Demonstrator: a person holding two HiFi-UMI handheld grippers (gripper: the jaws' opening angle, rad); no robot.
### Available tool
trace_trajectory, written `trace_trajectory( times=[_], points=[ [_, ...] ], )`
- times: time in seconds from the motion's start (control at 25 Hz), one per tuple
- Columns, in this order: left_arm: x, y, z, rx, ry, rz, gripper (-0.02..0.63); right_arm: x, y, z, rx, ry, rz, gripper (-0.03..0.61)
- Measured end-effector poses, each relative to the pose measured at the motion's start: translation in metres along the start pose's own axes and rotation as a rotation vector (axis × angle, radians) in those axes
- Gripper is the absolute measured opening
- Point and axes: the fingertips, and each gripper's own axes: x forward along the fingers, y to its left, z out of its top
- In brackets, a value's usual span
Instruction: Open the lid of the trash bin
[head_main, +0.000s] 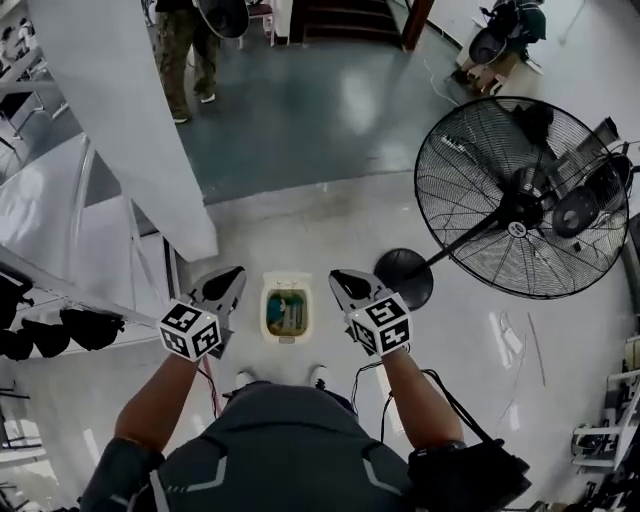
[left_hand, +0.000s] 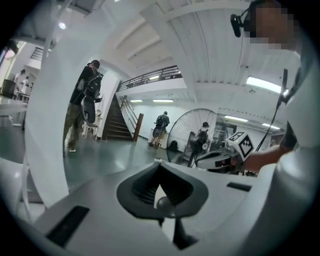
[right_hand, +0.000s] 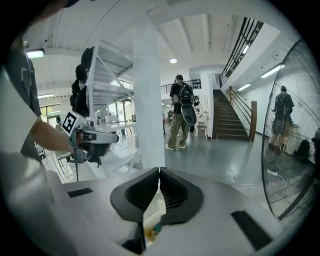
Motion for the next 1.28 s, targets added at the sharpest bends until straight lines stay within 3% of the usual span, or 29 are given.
trace_trajectory(
  times=[0.08, 0.36, 0.56, 0.84, 1.28],
  points=[
    [-0.005, -0.009, 0.024, 0.0, -0.049, -0.023, 0.009, -0.017, -0.003, 0.032, -0.009, -0.073, -0.005, 0.028],
    [-0.028, -0.01, 0.094, 0.05, -0.148, 0.087, 0.009, -0.08, -0.014, 0.124, -0.051, -0.29, -0.078, 0.028],
    [-0.047, -0.013, 0.134, 0.114, -0.196, 0.158, 0.008, -0.117, -0.026, 0.165, -0.051, -0.409, -0.151, 0.028],
    [-0.068, -0.021, 0.164, 0.188, -0.255, 0.204, 0.008, -0.142, -0.035, 0.18, -0.053, -0.459, -0.225, 0.026],
    [-0.073, -0.028, 0.16, 0.164, -0.245, 0.205, 0.008, -0.147, -0.03, 0.173, -0.045, -0.445, -0.26, 0.025]
  ],
)
